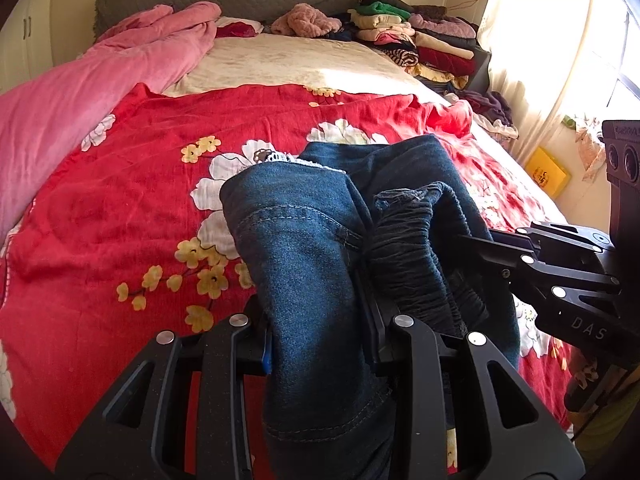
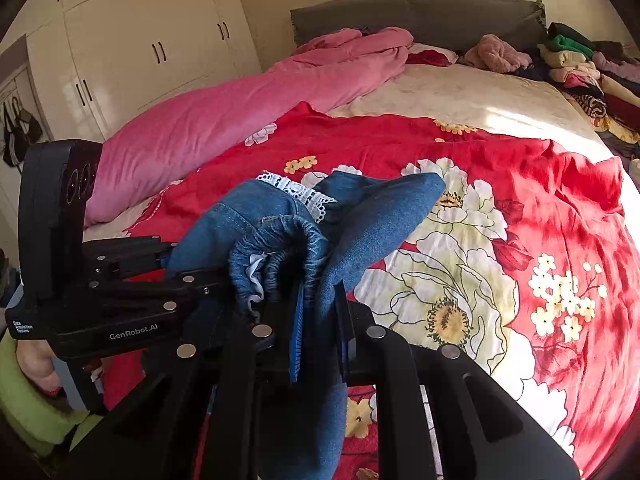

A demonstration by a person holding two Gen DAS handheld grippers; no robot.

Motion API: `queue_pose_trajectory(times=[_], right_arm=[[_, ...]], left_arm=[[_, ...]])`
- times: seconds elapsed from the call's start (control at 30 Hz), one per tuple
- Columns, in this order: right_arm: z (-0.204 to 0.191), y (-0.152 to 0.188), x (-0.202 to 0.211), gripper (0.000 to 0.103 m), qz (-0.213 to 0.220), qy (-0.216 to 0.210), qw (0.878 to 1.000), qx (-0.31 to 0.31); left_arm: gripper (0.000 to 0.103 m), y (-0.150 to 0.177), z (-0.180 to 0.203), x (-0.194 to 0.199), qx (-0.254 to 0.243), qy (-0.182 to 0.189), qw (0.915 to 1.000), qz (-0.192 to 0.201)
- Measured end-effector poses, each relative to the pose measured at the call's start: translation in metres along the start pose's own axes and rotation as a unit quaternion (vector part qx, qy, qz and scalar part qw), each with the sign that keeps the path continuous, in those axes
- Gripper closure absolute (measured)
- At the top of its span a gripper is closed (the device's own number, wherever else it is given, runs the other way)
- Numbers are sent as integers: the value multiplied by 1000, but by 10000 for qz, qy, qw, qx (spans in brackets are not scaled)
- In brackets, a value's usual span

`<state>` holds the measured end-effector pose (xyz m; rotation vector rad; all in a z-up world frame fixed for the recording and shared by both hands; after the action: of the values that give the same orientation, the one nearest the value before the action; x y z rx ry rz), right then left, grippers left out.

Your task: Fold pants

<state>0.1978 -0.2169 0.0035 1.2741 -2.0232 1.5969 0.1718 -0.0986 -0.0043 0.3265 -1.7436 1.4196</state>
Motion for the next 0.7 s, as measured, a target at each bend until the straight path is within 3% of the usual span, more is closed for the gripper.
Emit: queue_pose_trajectory(times=[0.3,0.43,0.53,0.7], right_arm=[[17,7,-15,86,-191,370,9989,-236],[25,14,-20,61,-269,670,9969,-319],[31,20,-25,51,-381,880,9948,-344],[38,28,-33,42,-537,1065,9919,-426]], left_arm=[[78,7,-3,-13,56,-59,9999,-146],[72,11,-7,-15,146,-63,9997,-204],[64,14,-10,-19,184,-83,9994,-282],[58,20,-10,-25,184,-115,9989,-426]])
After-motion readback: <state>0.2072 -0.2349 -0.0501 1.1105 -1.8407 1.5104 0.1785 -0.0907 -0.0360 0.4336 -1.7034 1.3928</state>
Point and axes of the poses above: each gripper's, at about its wrist camera, not at the fingertips, and x roughly against the way its jaws point, z to its right, y to its underside, the point moved 2 cm from there along -x, roughly the way its jaws point, and after that the axes turned 13 degrees about -x, right-handed, at the moved point
